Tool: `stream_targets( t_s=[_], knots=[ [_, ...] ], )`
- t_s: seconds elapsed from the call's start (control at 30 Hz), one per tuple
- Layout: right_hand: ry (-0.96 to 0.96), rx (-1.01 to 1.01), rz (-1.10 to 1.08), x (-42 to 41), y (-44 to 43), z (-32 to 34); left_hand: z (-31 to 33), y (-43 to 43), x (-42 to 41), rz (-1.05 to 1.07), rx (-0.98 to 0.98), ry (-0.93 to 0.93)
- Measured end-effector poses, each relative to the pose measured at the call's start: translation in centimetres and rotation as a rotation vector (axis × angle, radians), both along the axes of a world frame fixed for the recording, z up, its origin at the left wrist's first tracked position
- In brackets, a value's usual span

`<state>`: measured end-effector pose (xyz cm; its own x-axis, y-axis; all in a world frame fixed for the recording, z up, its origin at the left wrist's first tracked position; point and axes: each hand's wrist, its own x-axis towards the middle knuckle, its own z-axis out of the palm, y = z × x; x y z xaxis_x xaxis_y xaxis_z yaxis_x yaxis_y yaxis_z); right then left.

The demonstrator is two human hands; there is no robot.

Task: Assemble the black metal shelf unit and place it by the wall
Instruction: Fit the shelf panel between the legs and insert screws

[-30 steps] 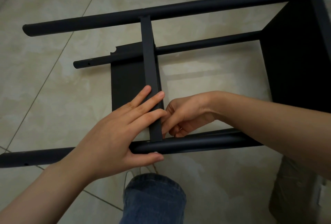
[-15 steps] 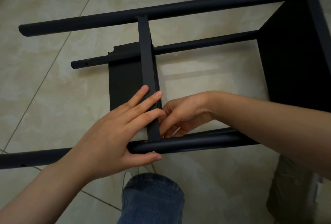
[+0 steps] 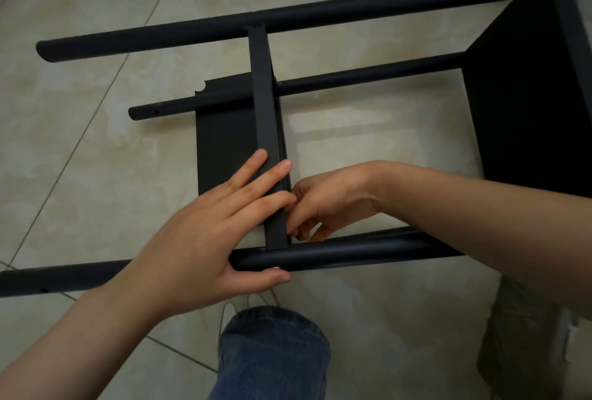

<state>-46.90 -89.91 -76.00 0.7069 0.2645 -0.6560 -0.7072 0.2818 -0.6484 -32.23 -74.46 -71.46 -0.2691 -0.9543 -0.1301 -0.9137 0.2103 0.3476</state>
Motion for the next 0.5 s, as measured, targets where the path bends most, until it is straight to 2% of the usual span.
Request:
stream_targets(
  t_s=[0.33,0.5],
  knots=[
    [0.003,-0.142,0.007,-1.1,0.0,2.2,0.3,0.5,-0.5,0.028,0.006,-0.067],
    [0.026,-0.237,-0.042,-2.6,0.4,4.1,0.3,2.1,-2.1,0.175,-0.028,0.071]
  ],
)
